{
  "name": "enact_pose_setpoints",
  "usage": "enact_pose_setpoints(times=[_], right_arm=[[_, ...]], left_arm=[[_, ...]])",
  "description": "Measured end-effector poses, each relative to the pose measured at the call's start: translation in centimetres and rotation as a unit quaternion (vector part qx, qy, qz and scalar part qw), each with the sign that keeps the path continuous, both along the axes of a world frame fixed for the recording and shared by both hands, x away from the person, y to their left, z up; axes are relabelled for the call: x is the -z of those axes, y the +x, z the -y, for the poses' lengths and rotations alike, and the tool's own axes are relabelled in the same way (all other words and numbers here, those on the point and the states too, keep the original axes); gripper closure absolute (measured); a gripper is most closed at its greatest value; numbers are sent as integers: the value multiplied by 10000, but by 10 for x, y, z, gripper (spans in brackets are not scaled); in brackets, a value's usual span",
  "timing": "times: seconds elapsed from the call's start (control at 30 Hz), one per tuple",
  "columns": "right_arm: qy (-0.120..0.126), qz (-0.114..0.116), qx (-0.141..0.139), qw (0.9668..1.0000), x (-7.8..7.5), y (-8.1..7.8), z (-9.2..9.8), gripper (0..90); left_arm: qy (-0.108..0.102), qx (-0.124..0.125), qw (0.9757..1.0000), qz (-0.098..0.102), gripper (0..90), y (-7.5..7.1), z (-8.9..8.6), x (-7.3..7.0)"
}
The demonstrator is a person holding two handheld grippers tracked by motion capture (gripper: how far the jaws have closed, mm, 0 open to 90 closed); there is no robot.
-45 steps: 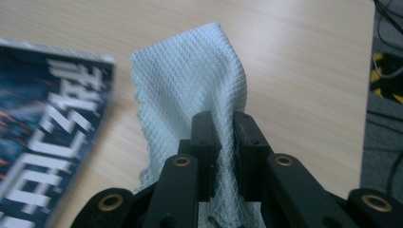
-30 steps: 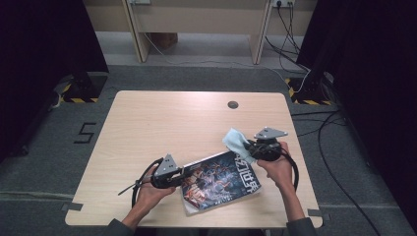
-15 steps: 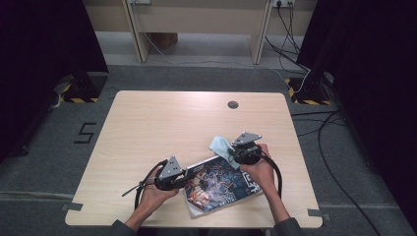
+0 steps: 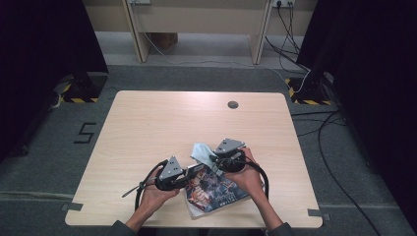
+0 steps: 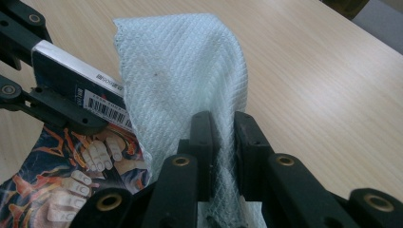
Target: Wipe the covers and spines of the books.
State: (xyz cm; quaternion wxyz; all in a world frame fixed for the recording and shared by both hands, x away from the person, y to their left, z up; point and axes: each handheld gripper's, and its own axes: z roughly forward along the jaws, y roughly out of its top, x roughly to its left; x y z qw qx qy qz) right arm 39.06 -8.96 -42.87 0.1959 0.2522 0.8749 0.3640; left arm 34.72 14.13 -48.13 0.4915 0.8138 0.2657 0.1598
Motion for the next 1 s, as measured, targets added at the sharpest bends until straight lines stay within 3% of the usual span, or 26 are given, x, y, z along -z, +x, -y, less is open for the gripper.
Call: enact_pose_setpoints(times=[0.23, 0.37, 0.43, 0.7, 1.0], right_arm=[[-202, -67, 338, 9992, 6, 14, 18, 799], [-194, -208, 632, 9976, 13, 27, 34, 800], [-75, -271, 687, 9972, 14, 28, 37, 801], [-348, 12, 294, 9990, 0, 7, 6, 801], [-345, 186, -43, 9992, -8, -9, -15, 801]], left_arm=[[-2, 48, 10000, 83, 818, -1, 1, -1], [-19, 48, 9999, 92, 817, -1, 1, -3], [-56, 49, 9999, 98, 818, -1, 1, -3], [-86, 0, 9999, 66, 817, 0, 1, -2], [-95, -36, 9999, 53, 817, 0, 1, -2]])
